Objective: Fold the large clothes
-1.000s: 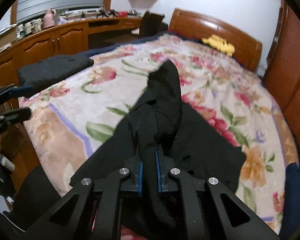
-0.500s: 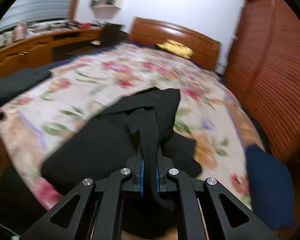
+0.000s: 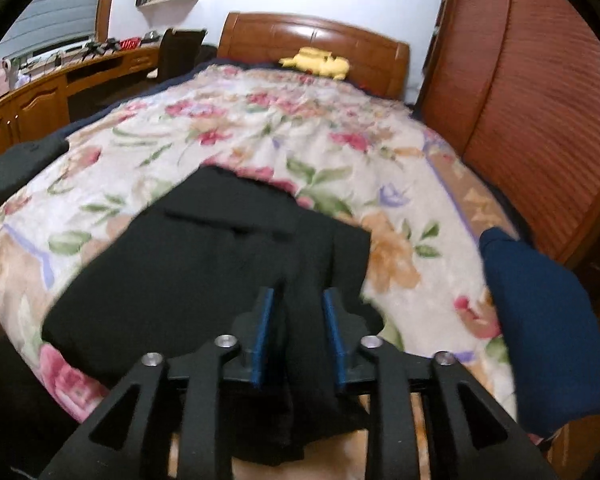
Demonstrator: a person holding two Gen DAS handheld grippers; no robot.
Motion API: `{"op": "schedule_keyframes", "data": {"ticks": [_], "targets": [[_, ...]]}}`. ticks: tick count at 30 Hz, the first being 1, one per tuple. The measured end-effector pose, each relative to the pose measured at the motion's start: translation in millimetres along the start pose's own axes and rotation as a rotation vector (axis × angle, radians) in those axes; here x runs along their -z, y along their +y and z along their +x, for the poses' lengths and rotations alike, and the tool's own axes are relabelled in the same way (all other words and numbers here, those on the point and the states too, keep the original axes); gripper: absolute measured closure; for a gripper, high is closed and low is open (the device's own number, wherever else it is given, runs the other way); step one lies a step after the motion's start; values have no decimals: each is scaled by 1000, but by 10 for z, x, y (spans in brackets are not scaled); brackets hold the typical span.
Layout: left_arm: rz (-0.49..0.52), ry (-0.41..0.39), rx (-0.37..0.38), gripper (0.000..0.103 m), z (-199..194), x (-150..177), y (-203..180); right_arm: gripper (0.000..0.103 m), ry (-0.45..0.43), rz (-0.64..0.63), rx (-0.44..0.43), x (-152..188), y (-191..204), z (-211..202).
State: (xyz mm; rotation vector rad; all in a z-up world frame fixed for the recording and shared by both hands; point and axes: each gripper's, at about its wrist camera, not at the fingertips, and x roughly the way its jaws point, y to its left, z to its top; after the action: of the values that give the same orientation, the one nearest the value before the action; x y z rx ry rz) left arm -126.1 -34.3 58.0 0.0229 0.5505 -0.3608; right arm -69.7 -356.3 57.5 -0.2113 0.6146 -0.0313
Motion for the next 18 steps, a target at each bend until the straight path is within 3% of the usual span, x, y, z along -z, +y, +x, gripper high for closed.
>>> {"op": "schedule_keyframes", "data": {"ticks": [3, 6, 13, 18], "targets": [[1, 2, 1, 26, 8, 13, -3, 59, -56, -1, -10, -18, 20, -156], [0, 5, 2, 26, 25, 25, 4, 59, -74, -11, -76, 23, 187, -205], [-3, 13, -5, 26, 49, 50, 20, 59, -61, -103, -198, 168, 755, -244], [-11, 10, -4, 26, 27, 61, 49, 60, -51, -98, -203, 281, 829, -185]]}}
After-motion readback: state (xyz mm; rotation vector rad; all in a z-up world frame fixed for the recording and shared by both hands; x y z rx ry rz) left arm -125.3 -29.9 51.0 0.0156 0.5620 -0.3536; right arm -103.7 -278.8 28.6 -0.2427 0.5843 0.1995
